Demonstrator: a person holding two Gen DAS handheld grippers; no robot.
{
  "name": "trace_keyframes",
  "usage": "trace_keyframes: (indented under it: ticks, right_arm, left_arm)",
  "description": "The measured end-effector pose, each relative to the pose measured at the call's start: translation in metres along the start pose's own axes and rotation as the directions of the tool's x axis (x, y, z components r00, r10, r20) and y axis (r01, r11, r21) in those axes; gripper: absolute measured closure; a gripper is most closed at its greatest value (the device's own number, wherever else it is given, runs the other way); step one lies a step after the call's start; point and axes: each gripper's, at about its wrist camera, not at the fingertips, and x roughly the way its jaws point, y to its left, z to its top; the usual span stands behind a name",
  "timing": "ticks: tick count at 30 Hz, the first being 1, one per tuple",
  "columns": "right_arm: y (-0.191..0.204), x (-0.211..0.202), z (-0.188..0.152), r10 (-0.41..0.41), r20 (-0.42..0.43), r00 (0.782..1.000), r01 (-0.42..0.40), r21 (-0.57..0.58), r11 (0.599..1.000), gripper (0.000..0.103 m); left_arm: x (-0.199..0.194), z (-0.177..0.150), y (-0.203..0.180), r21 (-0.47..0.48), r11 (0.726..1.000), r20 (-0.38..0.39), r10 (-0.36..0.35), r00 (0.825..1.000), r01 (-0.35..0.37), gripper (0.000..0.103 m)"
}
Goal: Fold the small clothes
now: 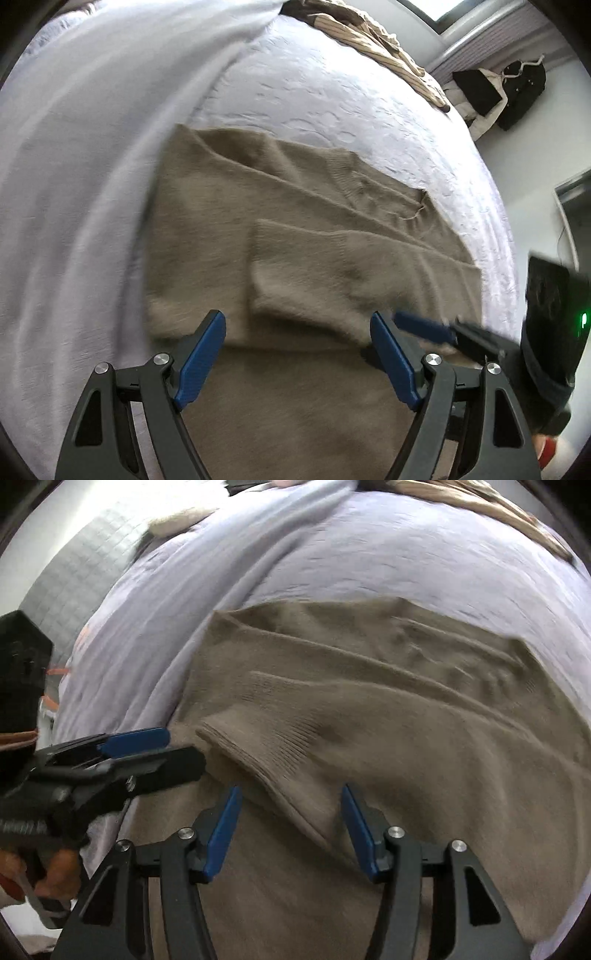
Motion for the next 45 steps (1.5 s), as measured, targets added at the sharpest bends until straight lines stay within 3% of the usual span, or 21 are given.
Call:
trace_keyframes:
  ticks: [4,6,8,10,11,12,14,15,17,21,26,27,31,33,35,38,39,40,41,43,45]
  right_arm:
    - [-0.047,-0.032,-0.034,0.026,0.044,0.999,-0.035,0.218,0.975,0.043]
    - [-0.083,-0.049,-0.062,0.030,0.091,0.995,-0.062,0.377,0.924,0.043]
    - [-0.118,-0.064,-0.089,0.042,0.144,0.989,-0.114,0.537,0.836,0.043]
    - [-0.145,-0.075,-0.115,0.054,0.196,0.979,-0.172,0.656,0.735,0.043]
    - [-0.160,-0.079,-0.130,0.065,0.238,0.969,-0.220,0.711,0.668,0.043]
    - [-0.175,-0.082,-0.145,0.072,0.289,0.955,-0.275,0.765,0.583,0.043]
    - [-0.188,-0.085,-0.161,0.071,0.345,0.936,-0.334,0.807,0.488,0.044]
    - [-0.192,-0.086,-0.165,0.062,0.362,0.930,-0.348,0.816,0.461,0.045]
    - [-0.198,-0.095,-0.174,0.043,0.386,0.922,-0.365,0.823,0.435,0.045]
    - [-0.199,-0.104,-0.188,0.002,0.364,0.931,-0.327,0.835,0.442,0.045]
    - [-0.219,-0.097,-0.208,-0.001,0.380,0.925,-0.358,0.871,0.338,0.050]
    - [-0.220,-0.103,-0.208,0.005,0.377,0.926,-0.354,0.865,0.354,0.050]
    - [-0.219,-0.136,-0.196,-0.043,0.327,0.944,-0.252,0.799,0.546,0.050]
    - [-0.222,-0.144,-0.193,-0.066,0.291,0.954,-0.196,0.778,0.597,0.050]
    - [-0.234,-0.136,-0.191,-0.026,0.255,0.967,-0.184,0.763,0.620,0.050]
    - [-0.251,-0.111,-0.188,0.038,0.205,0.978,-0.184,0.761,0.623,0.053]
    - [-0.255,-0.103,-0.188,0.057,0.201,0.978,-0.193,0.769,0.609,0.061]
    - [-0.258,-0.101,-0.188,0.071,0.202,0.977,-0.204,0.772,0.603,0.088]
    - [-0.256,-0.103,-0.185,0.072,0.200,0.977,-0.201,0.764,0.613,0.088]
    - [-0.245,-0.118,-0.175,0.022,0.186,0.982,-0.148,0.698,0.701,0.088]
    - [-0.244,-0.122,-0.174,0.018,0.166,0.986,-0.126,0.669,0.733,0.088]
  left_arm:
    - [0.016,0.009,-0.003,-0.064,0.997,-0.021,-0.032,0.999,0.031,0.022]
    - [0.021,0.013,-0.002,-0.093,0.995,-0.032,-0.050,0.998,0.047,0.025]
    - [0.026,0.014,-0.003,-0.107,0.993,-0.048,-0.053,0.997,0.047,0.051]
    - [0.037,0.016,-0.001,-0.118,0.993,-0.087,-0.037,0.996,0.026,0.090]
    - [0.039,0.016,0.000,-0.114,0.993,-0.090,-0.031,0.995,0.021,0.095]
    - [0.039,0.016,-0.002,-0.104,0.994,-0.086,-0.028,0.996,0.019,0.095]
    - [0.035,0.016,-0.005,-0.080,0.997,-0.067,-0.030,0.997,0.024,0.095]
    - [0.033,0.017,-0.007,-0.066,0.997,-0.060,-0.031,0.998,0.027,0.095]
    - [0.028,0.017,-0.011,-0.031,0.999,-0.050,-0.030,0.998,0.029,0.095]
    - [0.030,0.017,-0.011,-0.009,1.000,-0.059,-0.011,0.998,0.010,0.095]
    - [0.028,0.019,-0.010,-0.021,1.000,-0.055,-0.014,0.998,0.013,0.095]
    - [0.028,0.019,-0.011,-0.010,1.000,-0.055,-0.010,0.998,0.009,0.095]
    - [0.035,0.015,-0.010,0.018,1.000,-0.075,0.018,0.997,-0.016,0.095]
    - [0.037,0.014,-0.010,0.019,1.000,-0.075,0.024,0.997,-0.022,0.095]
    - [0.039,0.014,-0.010,0.021,0.999,-0.076,0.032,0.997,-0.030,0.095]
    - [0.040,0.013,-0.012,0.029,0.999,-0.079,0.045,0.996,-0.043,0.095]
    - [0.038,0.013,-0.013,0.031,0.998,-0.074,0.047,0.996,-0.045,0.095]
    - [0.034,0.014,-0.015,0.036,0.998,-0.065,0.050,0.997,-0.047,0.095]
    - [0.032,0.014,-0.016,0.041,0.998,-0.058,0.050,0.997,-0.047,0.095]
    - [0.030,0.012,-0.021,0.060,0.997,-0.043,0.059,0.997,-0.056,0.095]
    - [0.037,0.009,-0.021,0.070,0.995,-0.055,0.081,0.995,-0.077,0.095]
